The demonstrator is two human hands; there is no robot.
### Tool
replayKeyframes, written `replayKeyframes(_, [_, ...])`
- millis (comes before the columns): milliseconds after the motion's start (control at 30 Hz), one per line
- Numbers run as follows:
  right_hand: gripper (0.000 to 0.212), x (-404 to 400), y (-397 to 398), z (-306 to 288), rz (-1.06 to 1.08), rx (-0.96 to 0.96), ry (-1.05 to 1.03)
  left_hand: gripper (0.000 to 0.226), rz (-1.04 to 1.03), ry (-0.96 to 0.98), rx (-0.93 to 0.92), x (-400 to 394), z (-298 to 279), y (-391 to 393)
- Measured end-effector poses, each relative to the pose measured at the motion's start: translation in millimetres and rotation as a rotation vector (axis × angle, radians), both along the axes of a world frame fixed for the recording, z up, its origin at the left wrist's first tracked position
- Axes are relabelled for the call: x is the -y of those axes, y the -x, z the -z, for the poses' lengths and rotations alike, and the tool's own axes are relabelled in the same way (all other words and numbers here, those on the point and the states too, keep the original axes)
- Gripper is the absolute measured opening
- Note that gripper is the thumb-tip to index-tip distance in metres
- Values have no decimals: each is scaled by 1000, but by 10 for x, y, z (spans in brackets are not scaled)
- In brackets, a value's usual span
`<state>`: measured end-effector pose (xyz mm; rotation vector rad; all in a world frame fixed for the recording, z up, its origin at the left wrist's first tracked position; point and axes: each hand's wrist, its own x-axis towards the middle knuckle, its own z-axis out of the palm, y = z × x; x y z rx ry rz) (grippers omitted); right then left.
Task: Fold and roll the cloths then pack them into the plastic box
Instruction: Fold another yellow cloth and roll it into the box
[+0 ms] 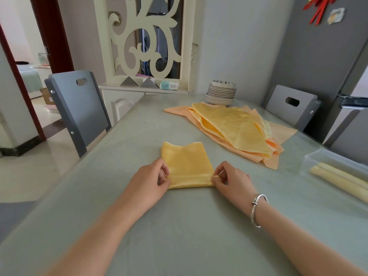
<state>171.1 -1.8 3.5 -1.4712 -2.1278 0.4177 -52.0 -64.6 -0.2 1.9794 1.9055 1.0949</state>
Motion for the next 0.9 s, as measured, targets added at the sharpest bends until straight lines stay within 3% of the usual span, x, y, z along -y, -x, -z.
replayKeyframes(167, [11,-8,0,18,-37,118,-84,26,16,5,-74,-8,-14,-20])
replayKeyframes(333, [24,29,31,-12,-119,409,-426,17,42,-75,-283,12,-56,-66])
replayKeyframes(433, [36,38,39,11,-147,513,-527,23,56,-162,-440,-2,-48,-57])
replayKeyframes(567, [10,97,-53,-39,-220,501,-433,28,67,-172,-505,-15,-34,-52])
replayKeyframes(700, [28,76,-104,-98,-230,432,-355,5,66,-149,-495,0,-41,-41])
replayKeyframes(833, [26,30,-7,-62,-168,404,-333,29,51,-116,-456,33,-52,-25])
replayKeyframes(900, [23,-7,33,-18,-114,349,-299,22,55,-99,-404,34,-49,-20])
